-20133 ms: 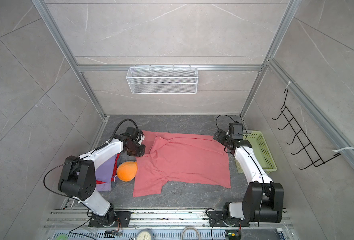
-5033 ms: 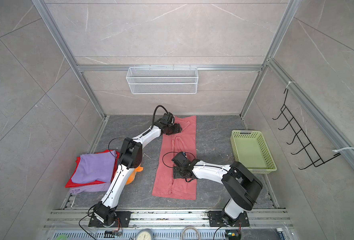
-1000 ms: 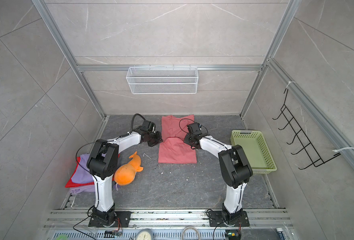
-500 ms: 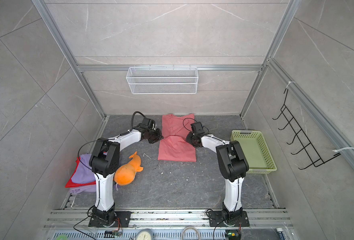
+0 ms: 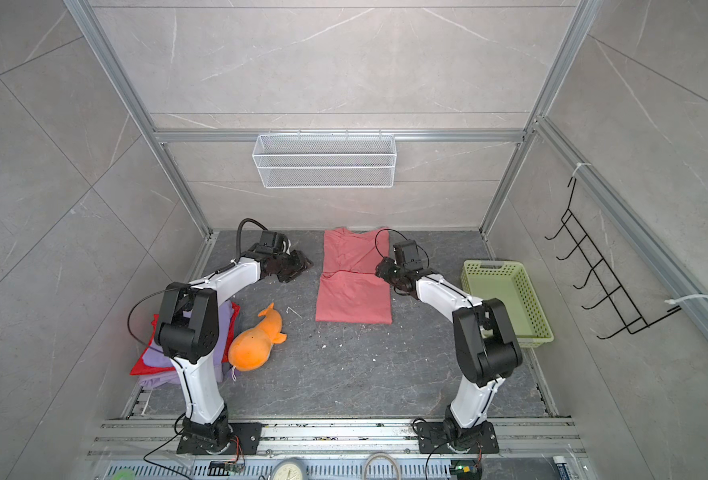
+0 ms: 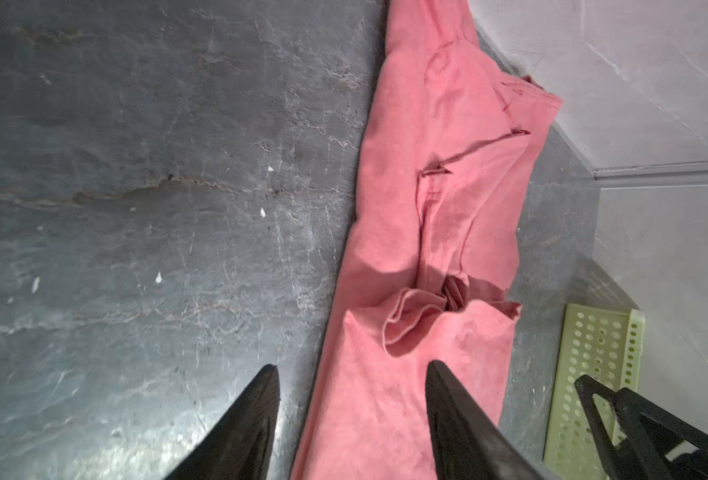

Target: Fold and stack the t-shirts

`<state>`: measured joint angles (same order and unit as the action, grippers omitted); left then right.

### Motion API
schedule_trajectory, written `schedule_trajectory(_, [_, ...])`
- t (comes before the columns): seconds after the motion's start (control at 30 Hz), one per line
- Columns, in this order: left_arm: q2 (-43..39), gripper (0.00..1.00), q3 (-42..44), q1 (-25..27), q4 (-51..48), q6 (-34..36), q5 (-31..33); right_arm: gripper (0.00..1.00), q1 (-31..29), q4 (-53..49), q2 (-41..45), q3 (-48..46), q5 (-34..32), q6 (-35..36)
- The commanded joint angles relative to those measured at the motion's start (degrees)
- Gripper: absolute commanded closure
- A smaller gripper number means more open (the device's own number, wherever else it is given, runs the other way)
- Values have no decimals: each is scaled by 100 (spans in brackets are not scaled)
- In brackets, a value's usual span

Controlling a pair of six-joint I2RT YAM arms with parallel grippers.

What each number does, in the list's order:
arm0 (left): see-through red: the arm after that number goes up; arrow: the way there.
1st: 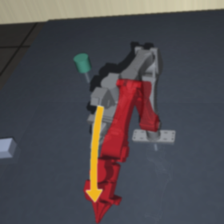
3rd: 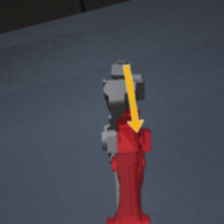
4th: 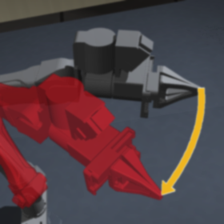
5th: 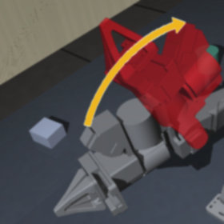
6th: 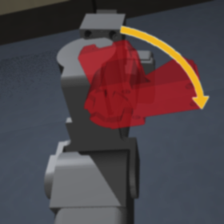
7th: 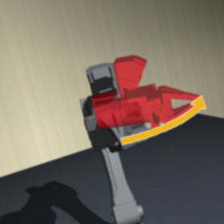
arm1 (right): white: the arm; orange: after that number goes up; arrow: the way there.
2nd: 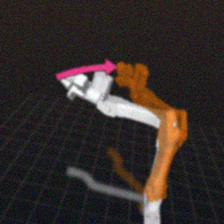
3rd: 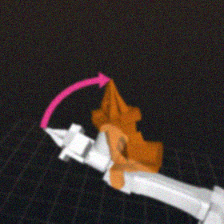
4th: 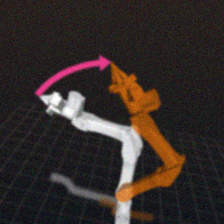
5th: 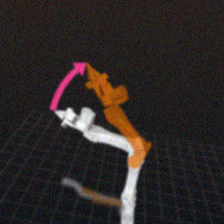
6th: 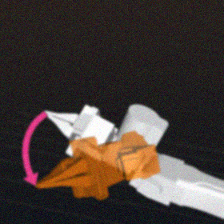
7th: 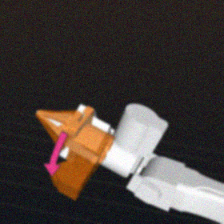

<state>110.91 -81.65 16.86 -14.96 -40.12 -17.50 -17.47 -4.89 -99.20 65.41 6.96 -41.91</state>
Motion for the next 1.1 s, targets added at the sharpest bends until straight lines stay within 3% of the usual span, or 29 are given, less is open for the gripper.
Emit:
schedule_trajectory(0.0, [-637, 39, 525, 62, -87, 106, -349, 36, -6, -365, 609, -733, 247, 32])
schedule_trajectory(0.13, [-1251, 34, 1456, 208, 11, -4, -659, 33, -10, -443, 1449, -1686, 452, -273])
schedule_trajectory(0.33, [-1661, 34, 2325, 563, -15, -323, -640, 29, -11, -102, 2021, -2747, 723, -660])
schedule_trajectory(0.73, [-1111, 43, 2806, 908, 865, -1042, -660, 29, -184, 743, 1462, -3125, 807, -1021])
schedule_trajectory(0.97, [-903, 56, 2864, 960, 987, -1144, -506, 31, -440, 984, 983, -3038, 669, -1261])
schedule_trajectory(1.07, [-810, 66, 2896, 968, 1147, -1191, -504, 37, -493, 1046, 844, -2985, 577, -1292])
